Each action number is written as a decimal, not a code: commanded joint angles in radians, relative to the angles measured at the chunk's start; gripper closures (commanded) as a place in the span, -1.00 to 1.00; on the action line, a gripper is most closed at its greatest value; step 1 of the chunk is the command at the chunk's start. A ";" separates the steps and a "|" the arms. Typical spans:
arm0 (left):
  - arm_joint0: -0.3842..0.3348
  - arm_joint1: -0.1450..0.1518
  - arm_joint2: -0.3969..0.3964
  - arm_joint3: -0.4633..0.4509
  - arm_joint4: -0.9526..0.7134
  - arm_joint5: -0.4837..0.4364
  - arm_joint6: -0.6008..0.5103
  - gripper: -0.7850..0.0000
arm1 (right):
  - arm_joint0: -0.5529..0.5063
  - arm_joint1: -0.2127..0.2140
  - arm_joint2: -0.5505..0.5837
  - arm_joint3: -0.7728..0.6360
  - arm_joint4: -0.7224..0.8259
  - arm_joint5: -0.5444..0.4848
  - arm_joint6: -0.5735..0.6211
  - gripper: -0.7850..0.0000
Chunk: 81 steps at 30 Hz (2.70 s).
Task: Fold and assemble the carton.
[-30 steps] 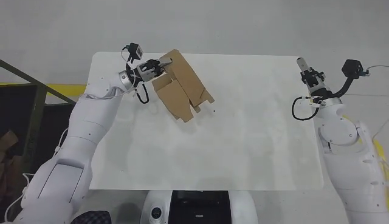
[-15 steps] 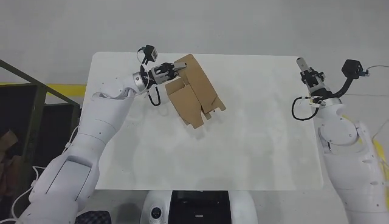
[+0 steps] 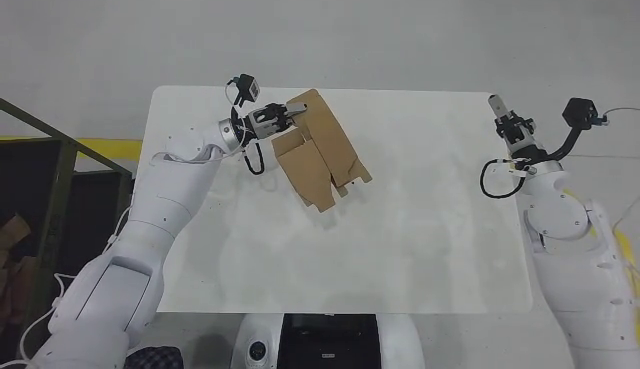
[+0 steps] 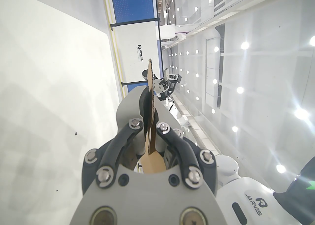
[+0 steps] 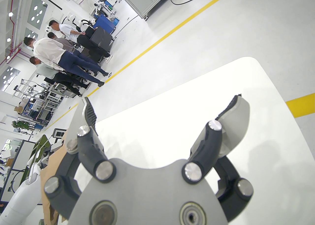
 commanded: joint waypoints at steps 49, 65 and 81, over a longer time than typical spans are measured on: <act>0.000 0.000 0.000 0.000 0.000 0.000 0.000 1.00 | -0.068 -0.036 -0.215 -0.021 0.722 -0.274 0.627 -1.00; 0.000 0.000 0.000 0.000 0.000 0.000 0.000 1.00 | 0.156 -0.095 -0.418 0.247 0.809 -0.342 0.717 -1.00; 0.000 0.000 0.000 0.000 0.000 0.000 0.000 1.00 | 0.409 -0.153 -0.528 0.509 0.884 -0.368 0.898 -0.47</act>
